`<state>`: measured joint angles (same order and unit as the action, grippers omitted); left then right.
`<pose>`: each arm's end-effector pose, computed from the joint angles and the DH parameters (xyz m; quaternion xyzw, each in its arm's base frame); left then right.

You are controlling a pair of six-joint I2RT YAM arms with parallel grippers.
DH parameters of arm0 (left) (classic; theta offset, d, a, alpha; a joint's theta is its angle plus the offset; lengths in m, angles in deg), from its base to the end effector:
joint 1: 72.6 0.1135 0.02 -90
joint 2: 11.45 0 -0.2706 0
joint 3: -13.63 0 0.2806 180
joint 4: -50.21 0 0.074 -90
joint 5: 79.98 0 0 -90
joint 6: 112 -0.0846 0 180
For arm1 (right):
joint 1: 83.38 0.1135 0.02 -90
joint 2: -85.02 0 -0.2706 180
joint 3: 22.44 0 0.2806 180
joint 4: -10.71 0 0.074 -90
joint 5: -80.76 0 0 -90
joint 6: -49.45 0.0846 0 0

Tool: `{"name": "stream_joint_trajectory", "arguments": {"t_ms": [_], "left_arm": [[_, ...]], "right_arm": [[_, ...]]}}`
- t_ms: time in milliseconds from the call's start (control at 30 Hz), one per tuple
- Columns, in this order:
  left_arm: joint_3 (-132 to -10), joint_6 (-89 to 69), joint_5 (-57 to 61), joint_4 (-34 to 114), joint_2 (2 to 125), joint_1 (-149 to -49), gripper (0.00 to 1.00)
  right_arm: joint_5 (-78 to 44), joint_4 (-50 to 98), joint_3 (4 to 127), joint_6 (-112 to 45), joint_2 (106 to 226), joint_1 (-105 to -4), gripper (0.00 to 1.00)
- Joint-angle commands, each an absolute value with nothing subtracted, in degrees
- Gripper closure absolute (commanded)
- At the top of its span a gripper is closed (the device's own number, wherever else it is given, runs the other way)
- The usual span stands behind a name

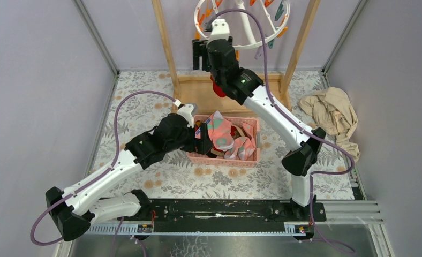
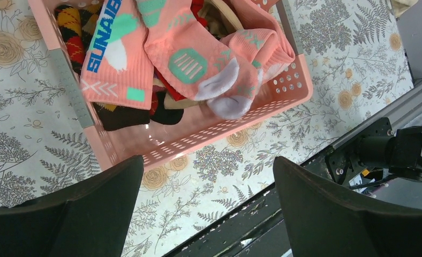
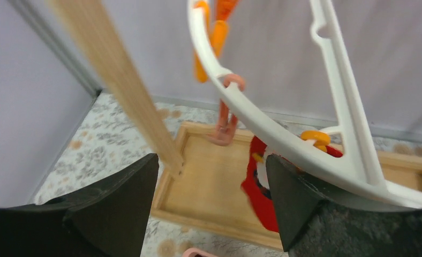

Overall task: Remove the socks clipped to the hanger
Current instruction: Adjust the hanger on the clothesline.

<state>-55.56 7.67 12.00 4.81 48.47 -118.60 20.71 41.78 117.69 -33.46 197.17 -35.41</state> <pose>0.2031 -0.2061 0.2994 0.1189 0.8835 -0.2656 0.3671 0.3775 0.3557 0.4878 -0.0784 0.7192 0.1408 0.6759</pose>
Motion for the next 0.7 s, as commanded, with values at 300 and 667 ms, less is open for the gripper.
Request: {"name": "stream_joint_trajectory", "arguments": {"t_ms": [300, 667], "left_arm": [[-54.4, 7.8, 12.2, 6.2, 47.3, -118.1, 0.02], [-54.9, 8.2, 11.7, 6.3, 47.9, -118.1, 0.02]], "right_arm": [[23.8, 32.7, 96.6, -30.1, 178.5, -46.3, 0.19], [17.8, 33.3, 93.7, -29.8, 174.0, -57.9, 0.18]]}}
